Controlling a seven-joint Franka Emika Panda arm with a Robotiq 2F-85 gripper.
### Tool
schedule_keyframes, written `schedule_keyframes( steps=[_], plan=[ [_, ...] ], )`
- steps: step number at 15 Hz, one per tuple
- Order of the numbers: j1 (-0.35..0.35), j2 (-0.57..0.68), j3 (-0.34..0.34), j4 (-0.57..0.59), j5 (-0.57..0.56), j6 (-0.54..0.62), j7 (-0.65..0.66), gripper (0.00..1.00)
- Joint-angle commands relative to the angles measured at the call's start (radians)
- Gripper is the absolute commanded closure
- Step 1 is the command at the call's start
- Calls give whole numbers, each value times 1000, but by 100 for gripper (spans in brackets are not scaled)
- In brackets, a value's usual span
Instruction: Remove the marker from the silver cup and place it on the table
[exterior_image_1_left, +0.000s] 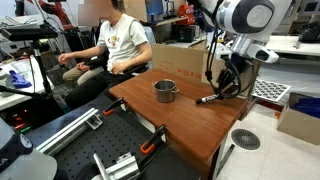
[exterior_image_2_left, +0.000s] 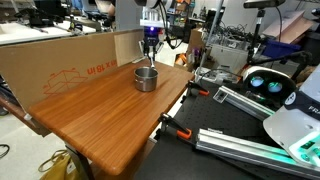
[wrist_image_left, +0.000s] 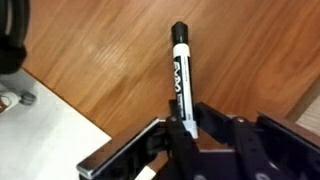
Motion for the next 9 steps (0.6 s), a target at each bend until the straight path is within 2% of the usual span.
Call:
schedule_keyframes(
  steps=[1,6,7,9],
  plan=[
    [23,85,-41,107,-55,6,69,94],
    [28,148,-61,187,-117,-10,108,93],
    [32,153,-65,193,-130,-4,115,50],
    [34,165,-66,211,-150,-2,127,43]
  ],
)
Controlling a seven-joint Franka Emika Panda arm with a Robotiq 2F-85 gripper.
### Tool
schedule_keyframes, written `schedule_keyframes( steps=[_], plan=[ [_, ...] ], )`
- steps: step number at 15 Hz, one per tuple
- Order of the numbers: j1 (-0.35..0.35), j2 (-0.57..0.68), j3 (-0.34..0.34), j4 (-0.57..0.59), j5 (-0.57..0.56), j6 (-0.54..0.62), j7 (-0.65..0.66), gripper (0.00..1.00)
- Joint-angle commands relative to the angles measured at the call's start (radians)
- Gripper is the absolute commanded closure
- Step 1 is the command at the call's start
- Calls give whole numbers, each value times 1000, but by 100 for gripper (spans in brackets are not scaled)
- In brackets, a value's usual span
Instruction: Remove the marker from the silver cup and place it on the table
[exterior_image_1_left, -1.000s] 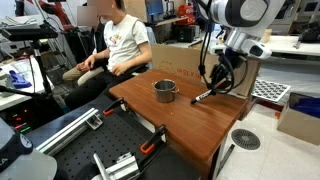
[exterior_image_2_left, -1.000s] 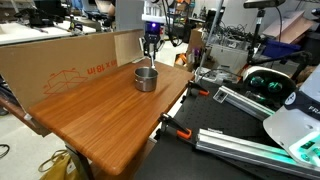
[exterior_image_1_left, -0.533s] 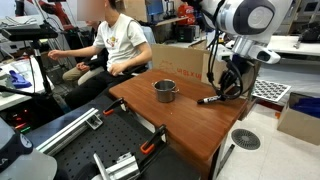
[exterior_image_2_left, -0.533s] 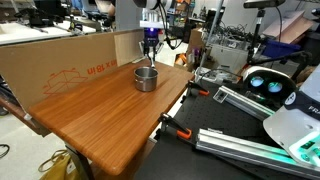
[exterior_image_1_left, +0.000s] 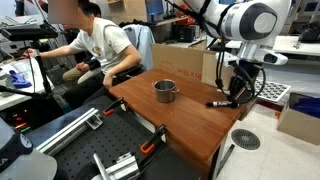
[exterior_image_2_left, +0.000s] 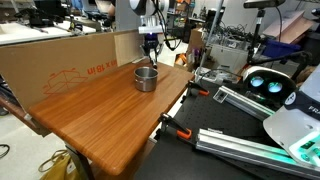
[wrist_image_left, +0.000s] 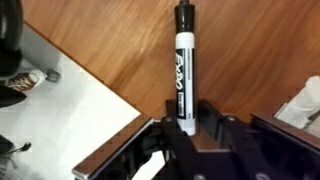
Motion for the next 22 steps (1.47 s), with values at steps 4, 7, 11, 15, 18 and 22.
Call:
schedule_keyframes(
  steps=[4,7,11,15,18,22],
  plan=[
    [19,50,-27,72,-47,-14,43,14],
    [18,56,-26,80,-45,-14,43,0],
    [14,64,-22,95,-40,-19,40,0],
    [10,37,-10,66,-28,1,21,0],
    [5,-23,8,-5,-11,48,-19,0],
    [6,-142,31,-140,-1,99,-110,0]
  ],
)
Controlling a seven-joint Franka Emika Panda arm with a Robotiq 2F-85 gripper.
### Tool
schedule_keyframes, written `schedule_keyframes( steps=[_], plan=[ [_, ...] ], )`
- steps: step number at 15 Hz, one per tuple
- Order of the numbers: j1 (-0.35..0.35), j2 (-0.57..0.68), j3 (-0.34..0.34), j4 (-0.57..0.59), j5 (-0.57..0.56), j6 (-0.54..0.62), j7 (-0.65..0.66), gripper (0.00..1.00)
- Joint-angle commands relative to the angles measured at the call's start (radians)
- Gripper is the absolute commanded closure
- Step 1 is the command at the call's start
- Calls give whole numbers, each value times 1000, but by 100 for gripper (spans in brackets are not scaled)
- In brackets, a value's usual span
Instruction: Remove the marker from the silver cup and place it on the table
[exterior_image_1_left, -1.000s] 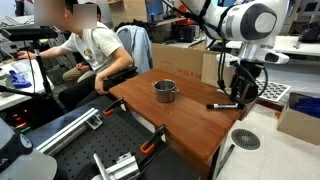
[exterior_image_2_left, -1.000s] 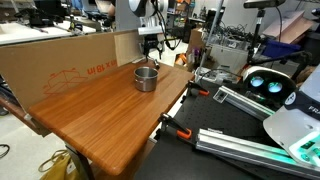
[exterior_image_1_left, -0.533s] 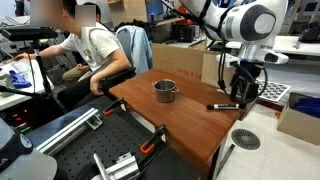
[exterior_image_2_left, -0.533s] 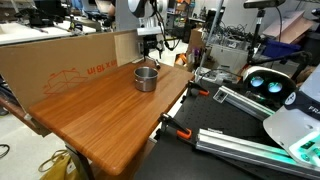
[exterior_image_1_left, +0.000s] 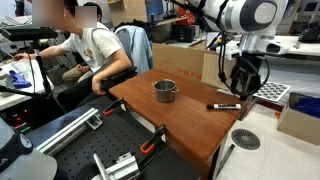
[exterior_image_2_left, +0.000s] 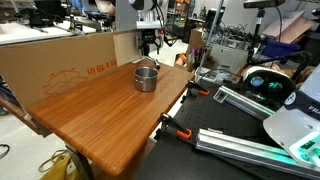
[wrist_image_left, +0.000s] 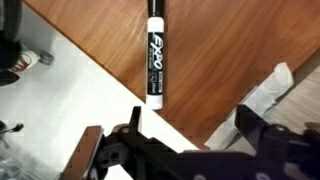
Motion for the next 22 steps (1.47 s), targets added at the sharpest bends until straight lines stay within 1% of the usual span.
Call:
schedule_keyframes(
  steps=[1,6,11,13,14,15,17,22],
  plan=[
    [0,-154,31,-202,21,91,-97,0],
    [15,-364,49,-472,20,193,-185,0],
    [23,-608,69,-765,40,348,-254,0],
    [32,-674,68,-838,43,366,-259,0],
    [34,-602,57,-739,23,296,-226,0],
    [36,-637,59,-781,22,309,-231,0],
    [38,-665,59,-817,22,328,-234,0],
    [38,-665,59,-823,22,336,-236,0]
  ],
)
